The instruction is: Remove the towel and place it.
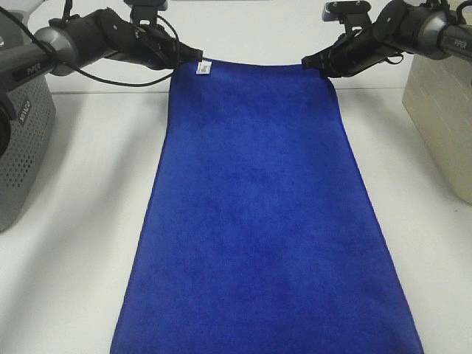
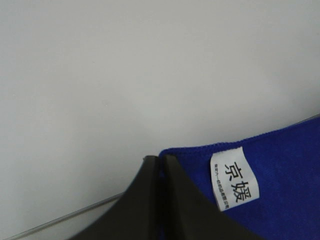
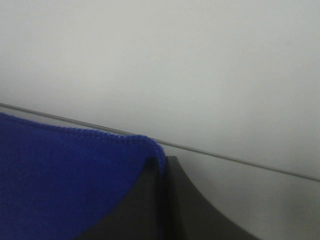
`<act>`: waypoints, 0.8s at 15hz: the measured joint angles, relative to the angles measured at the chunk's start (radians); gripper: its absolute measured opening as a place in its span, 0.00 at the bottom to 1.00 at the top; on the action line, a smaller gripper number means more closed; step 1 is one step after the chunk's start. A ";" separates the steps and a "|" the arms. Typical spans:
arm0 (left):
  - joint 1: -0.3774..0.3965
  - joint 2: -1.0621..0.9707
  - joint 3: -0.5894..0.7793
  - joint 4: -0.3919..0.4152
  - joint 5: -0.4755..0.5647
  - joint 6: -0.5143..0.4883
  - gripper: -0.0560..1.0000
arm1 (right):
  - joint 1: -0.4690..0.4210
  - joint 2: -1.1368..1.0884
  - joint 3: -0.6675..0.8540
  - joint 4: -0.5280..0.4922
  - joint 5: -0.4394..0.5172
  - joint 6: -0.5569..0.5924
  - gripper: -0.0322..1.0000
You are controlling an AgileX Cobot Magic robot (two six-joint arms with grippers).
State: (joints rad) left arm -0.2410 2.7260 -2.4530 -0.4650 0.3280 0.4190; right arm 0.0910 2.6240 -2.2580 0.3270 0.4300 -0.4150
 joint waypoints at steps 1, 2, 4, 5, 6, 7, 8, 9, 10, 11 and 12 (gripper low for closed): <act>0.000 0.007 0.000 0.000 -0.011 0.002 0.05 | 0.000 0.012 0.000 0.000 -0.013 -0.003 0.04; 0.000 0.014 0.000 0.000 -0.016 0.005 0.05 | 0.000 0.017 0.000 -0.001 -0.032 -0.005 0.04; 0.000 0.028 0.000 0.001 -0.018 0.005 0.05 | 0.000 0.017 0.000 0.006 -0.085 -0.006 0.04; 0.000 0.030 0.000 0.002 -0.019 0.005 0.05 | 0.000 0.017 0.000 0.009 -0.100 -0.006 0.04; 0.000 0.032 0.000 0.008 -0.024 0.006 0.05 | 0.000 0.022 0.000 0.026 -0.127 -0.017 0.04; 0.000 0.032 0.000 0.013 -0.032 0.007 0.05 | 0.000 0.029 0.000 0.046 -0.135 -0.030 0.04; 0.000 0.032 0.000 0.018 -0.040 0.008 0.05 | 0.000 0.034 0.000 0.057 -0.136 -0.042 0.04; 0.000 0.035 0.000 0.021 -0.045 0.009 0.05 | 0.000 0.052 0.000 0.082 -0.142 -0.074 0.04; 0.000 0.038 0.000 0.021 -0.046 0.009 0.05 | 0.000 0.056 0.000 0.085 -0.144 -0.075 0.04; 0.000 0.041 0.000 0.025 -0.047 0.009 0.05 | 0.000 0.060 0.000 0.088 -0.145 -0.075 0.04; 0.000 0.042 0.000 0.028 -0.047 0.009 0.05 | 0.000 0.063 0.000 0.088 -0.147 -0.075 0.04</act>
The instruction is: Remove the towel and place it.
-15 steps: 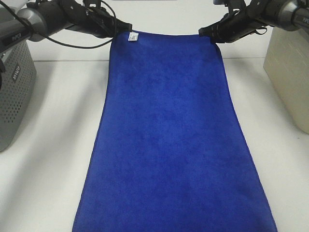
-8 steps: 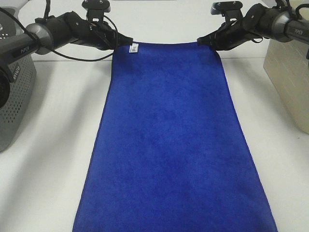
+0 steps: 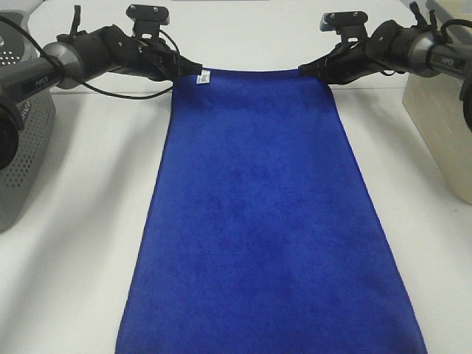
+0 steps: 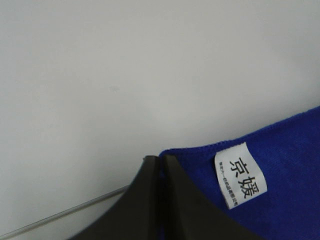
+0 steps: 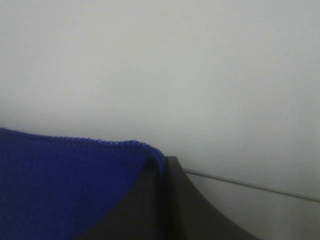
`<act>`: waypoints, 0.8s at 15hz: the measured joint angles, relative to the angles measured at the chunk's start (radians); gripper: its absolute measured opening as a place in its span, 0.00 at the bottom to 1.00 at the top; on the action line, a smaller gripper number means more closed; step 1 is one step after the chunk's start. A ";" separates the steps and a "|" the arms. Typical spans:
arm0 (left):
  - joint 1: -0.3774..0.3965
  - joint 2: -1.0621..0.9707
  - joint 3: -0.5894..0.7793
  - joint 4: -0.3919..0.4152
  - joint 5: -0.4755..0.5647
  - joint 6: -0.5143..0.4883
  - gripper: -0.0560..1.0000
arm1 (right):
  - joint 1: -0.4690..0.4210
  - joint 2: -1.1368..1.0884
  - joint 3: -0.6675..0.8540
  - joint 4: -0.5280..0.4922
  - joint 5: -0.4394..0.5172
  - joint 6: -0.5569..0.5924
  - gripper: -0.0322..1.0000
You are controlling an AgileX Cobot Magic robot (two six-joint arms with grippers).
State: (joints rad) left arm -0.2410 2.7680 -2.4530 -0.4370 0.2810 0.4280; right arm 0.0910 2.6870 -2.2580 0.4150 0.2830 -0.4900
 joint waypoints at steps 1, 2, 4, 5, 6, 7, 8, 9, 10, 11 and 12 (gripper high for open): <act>0.000 0.000 0.000 0.001 -0.002 0.000 0.05 | 0.000 0.005 0.000 0.000 0.001 0.000 0.04; 0.000 0.000 0.000 0.002 -0.006 0.000 0.05 | 0.000 0.012 0.000 0.000 0.001 0.000 0.06; 0.000 0.000 0.000 0.004 -0.008 0.000 0.06 | 0.000 0.023 0.000 0.000 0.003 0.000 0.13; 0.000 0.000 0.000 0.004 -0.011 0.000 0.06 | 0.000 0.024 0.000 0.000 0.003 0.000 0.16; 0.000 0.000 0.000 0.005 -0.020 0.000 0.06 | 0.000 0.029 0.000 0.000 0.003 0.000 0.23; 0.000 0.002 0.000 0.007 -0.023 0.000 0.07 | 0.000 0.030 0.000 0.000 0.003 0.000 0.30; 0.000 0.008 -0.001 0.007 -0.024 0.000 0.07 | 0.000 0.030 0.000 0.000 0.003 0.000 0.39; 0.000 0.017 -0.001 0.007 -0.024 0.000 0.08 | 0.000 0.030 0.000 0.000 0.004 0.000 0.47; 0.000 0.025 -0.001 0.007 -0.024 0.000 0.09 | 0.000 0.030 0.000 0.000 0.014 0.000 0.53; 0.000 0.029 -0.001 0.007 -0.024 0.000 0.12 | 0.000 0.030 0.000 -0.001 0.032 0.000 0.59; 0.000 0.029 -0.001 0.008 -0.028 0.000 0.19 | -0.002 0.028 0.000 -0.004 0.061 0.000 0.63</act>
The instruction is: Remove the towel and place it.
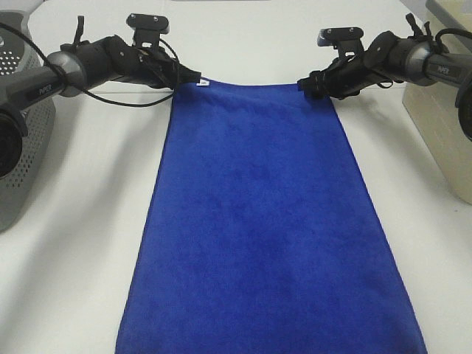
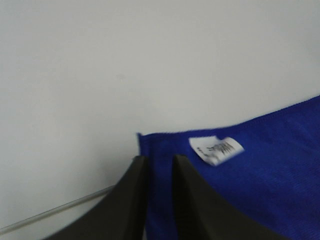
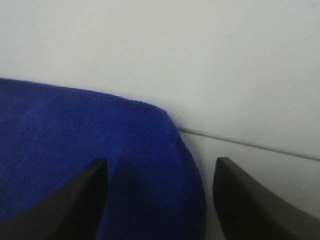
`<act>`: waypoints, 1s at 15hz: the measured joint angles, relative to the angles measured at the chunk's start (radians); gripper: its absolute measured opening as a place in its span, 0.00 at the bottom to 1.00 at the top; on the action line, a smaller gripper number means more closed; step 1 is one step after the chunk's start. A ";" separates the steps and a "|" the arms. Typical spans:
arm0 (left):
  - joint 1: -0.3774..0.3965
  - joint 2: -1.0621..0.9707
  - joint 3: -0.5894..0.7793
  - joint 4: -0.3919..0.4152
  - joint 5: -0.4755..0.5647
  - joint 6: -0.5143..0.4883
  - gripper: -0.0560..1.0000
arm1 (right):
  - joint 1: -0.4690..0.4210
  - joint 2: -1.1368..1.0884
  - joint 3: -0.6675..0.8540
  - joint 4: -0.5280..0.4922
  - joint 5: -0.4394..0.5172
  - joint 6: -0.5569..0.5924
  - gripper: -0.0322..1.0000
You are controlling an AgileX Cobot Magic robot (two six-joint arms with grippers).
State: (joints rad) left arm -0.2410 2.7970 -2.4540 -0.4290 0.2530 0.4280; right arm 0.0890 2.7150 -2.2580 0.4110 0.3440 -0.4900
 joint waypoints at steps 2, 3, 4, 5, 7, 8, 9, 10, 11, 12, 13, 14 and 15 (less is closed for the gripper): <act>0.000 0.000 0.000 0.009 -0.007 0.000 0.34 | -0.010 -0.021 0.000 -0.003 0.035 0.000 0.64; 0.000 0.000 0.000 0.015 -0.020 0.000 0.44 | -0.015 -0.041 0.000 -0.003 0.042 0.000 0.64; 0.000 0.000 0.000 0.017 -0.036 0.000 0.52 | -0.020 -0.061 -0.006 -0.004 0.045 0.000 0.64; 0.000 0.000 0.000 0.018 -0.048 0.000 0.59 | -0.021 -0.084 -0.008 -0.004 0.052 0.000 0.64; 0.000 -0.002 0.000 0.026 -0.048 0.000 0.67 | -0.021 -0.122 -0.010 -0.003 0.095 0.000 0.64; 0.000 -0.009 0.000 0.030 -0.046 0.000 0.70 | -0.021 -0.139 -0.010 -0.003 0.131 0.002 0.64; 0.000 -0.025 0.000 0.035 -0.022 0.000 0.72 | -0.021 -0.161 -0.010 -0.004 0.181 0.009 0.64; 0.000 -0.050 0.000 0.040 0.028 0.000 0.74 | -0.021 -0.184 -0.010 -0.004 0.239 0.020 0.64; 0.000 -0.090 0.000 0.042 0.112 -0.013 0.76 | -0.021 -0.216 -0.010 -0.005 0.317 0.045 0.67; 0.000 -0.133 0.000 0.048 0.218 -0.041 0.77 | -0.021 -0.229 -0.010 -0.005 0.352 0.062 0.69; 0.000 -0.160 0.000 0.055 0.287 -0.058 0.78 | -0.021 -0.267 -0.010 -0.016 0.437 0.114 0.73; 0.000 -0.263 0.000 0.156 0.568 -0.173 0.79 | -0.021 -0.351 -0.010 -0.044 0.633 0.210 0.80; -0.001 -0.311 0.000 0.216 0.698 -0.234 0.79 | -0.021 -0.395 -0.010 -0.062 0.720 0.249 0.81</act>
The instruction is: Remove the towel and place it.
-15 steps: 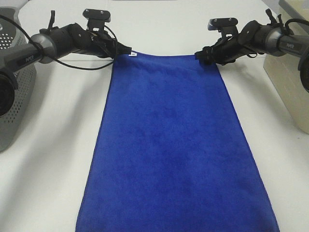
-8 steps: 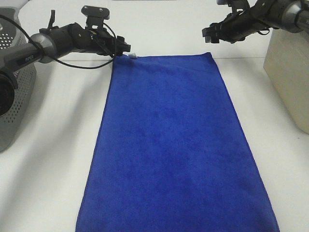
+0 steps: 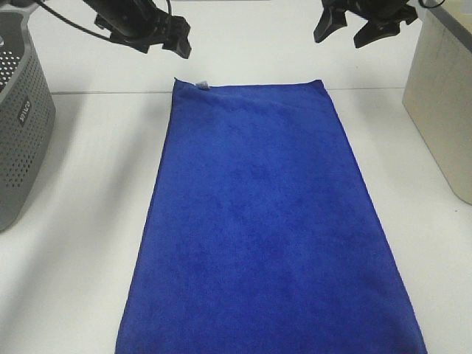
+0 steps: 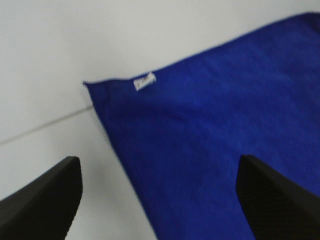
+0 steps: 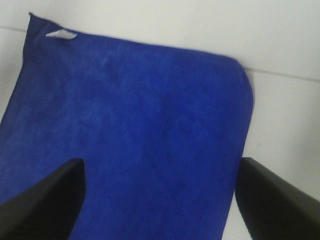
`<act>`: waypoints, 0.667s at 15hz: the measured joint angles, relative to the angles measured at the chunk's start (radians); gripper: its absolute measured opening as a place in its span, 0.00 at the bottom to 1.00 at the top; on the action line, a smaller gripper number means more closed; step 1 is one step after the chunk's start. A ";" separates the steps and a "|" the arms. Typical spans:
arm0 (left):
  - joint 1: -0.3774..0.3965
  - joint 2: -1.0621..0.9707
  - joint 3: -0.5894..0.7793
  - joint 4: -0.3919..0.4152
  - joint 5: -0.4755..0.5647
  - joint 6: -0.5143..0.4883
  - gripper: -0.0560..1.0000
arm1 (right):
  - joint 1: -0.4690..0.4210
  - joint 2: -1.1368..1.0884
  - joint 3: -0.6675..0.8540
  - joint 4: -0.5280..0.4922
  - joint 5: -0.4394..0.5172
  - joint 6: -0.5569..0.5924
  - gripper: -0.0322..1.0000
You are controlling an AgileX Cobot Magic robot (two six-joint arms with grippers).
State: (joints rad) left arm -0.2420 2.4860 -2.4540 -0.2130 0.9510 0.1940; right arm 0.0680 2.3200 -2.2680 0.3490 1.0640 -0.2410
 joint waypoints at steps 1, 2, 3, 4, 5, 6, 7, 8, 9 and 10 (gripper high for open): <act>0.000 -0.048 0.000 0.062 0.123 -0.063 0.79 | 0.000 -0.044 0.000 -0.017 0.076 0.036 0.81; 0.000 -0.100 0.000 0.114 0.210 -0.116 0.79 | 0.000 -0.100 0.000 -0.028 0.127 0.057 0.81; 0.001 -0.147 0.000 0.159 0.248 -0.160 0.79 | 0.000 -0.154 0.000 -0.042 0.140 0.082 0.81; 0.002 -0.186 0.000 0.186 0.255 -0.194 0.79 | 0.000 -0.202 0.000 -0.057 0.147 0.119 0.81; 0.002 -0.223 0.000 0.213 0.257 -0.205 0.79 | 0.000 -0.248 0.000 -0.079 0.150 0.150 0.81; 0.008 -0.260 0.000 0.240 0.258 -0.213 0.79 | 0.000 -0.297 0.000 -0.115 0.152 0.176 0.81; 0.021 -0.288 0.000 0.254 0.259 -0.222 0.79 | 0.000 -0.336 0.000 -0.155 0.152 0.199 0.81; 0.055 -0.314 0.000 0.255 0.259 -0.233 0.79 | 0.000 -0.376 0.003 -0.195 0.152 0.210 0.81; 0.098 -0.341 0.012 0.247 0.259 -0.245 0.79 | -0.003 -0.418 0.030 -0.237 0.152 0.219 0.81; 0.132 -0.383 0.053 0.229 0.259 -0.251 0.79 | -0.006 -0.472 0.093 -0.260 0.152 0.221 0.81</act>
State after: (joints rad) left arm -0.1100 2.1030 -2.4010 0.0160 1.2100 -0.0570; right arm 0.0620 1.8480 -2.1750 0.0890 1.2160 -0.0200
